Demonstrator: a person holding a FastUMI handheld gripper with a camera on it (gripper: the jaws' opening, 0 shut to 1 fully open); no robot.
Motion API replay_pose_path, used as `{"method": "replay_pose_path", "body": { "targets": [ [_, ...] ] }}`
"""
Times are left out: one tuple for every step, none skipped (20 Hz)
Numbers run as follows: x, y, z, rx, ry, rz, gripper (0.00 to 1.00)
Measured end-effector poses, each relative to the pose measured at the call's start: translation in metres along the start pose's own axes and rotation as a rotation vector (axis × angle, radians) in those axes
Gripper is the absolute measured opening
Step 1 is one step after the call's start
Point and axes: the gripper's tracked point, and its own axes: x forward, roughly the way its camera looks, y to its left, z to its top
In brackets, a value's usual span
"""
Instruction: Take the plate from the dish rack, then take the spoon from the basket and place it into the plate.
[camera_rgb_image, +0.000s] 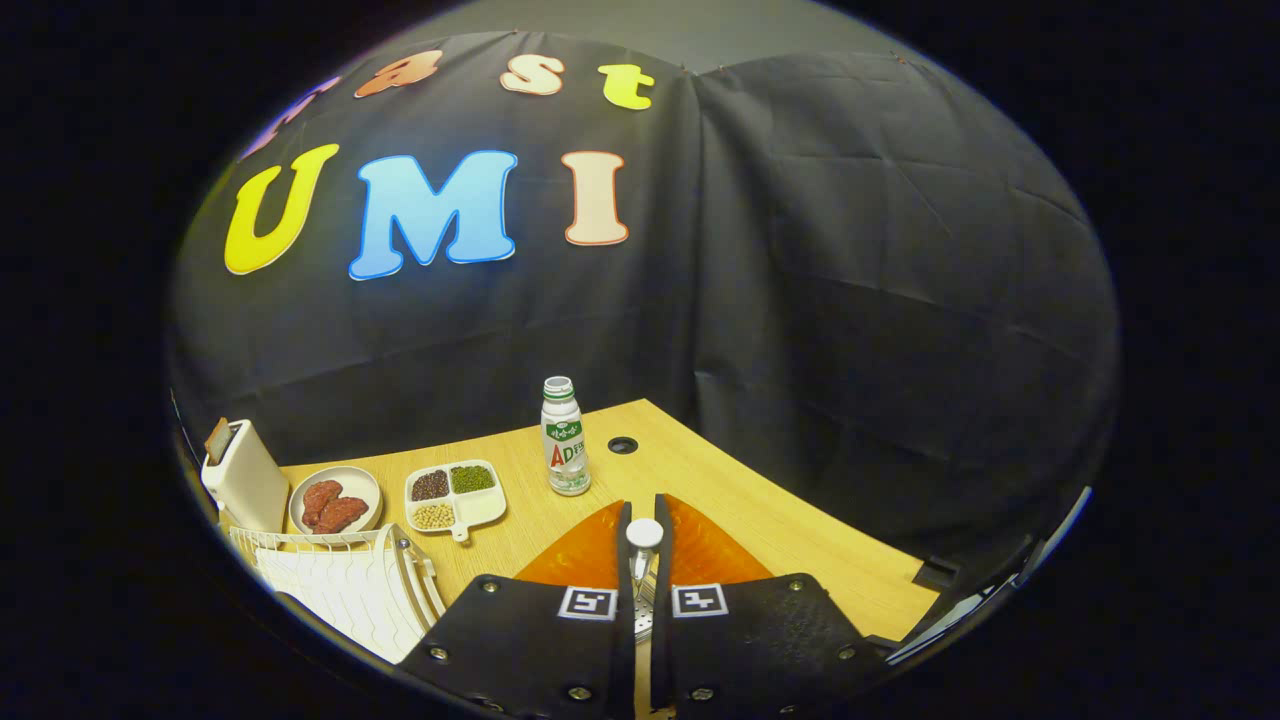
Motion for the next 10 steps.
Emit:
{"method": "replay_pose_path", "body": {
  "targets": [
    [-0.010,-0.004,0.003,-0.021,-0.010,0.000,0.06],
    [-0.017,-0.001,0.008,-0.030,-0.017,0.004,0.06],
    [-0.024,0.002,0.012,-0.033,-0.024,0.011,0.06],
    [-0.030,0.004,0.014,-0.035,-0.031,0.016,0.06],
    [-0.038,0.007,0.016,-0.039,-0.036,0.022,0.06],
    [-0.045,0.009,0.017,-0.044,-0.040,0.029,0.06],
    [-0.055,0.012,0.019,-0.049,-0.047,0.038,0.06],
    [-0.067,0.015,0.014,-0.053,-0.052,0.049,0.06],
    [-0.076,0.020,0.013,-0.059,-0.053,0.062,0.06],
    [-0.086,0.025,0.011,-0.069,-0.055,0.076,0.06]
  ]
}}
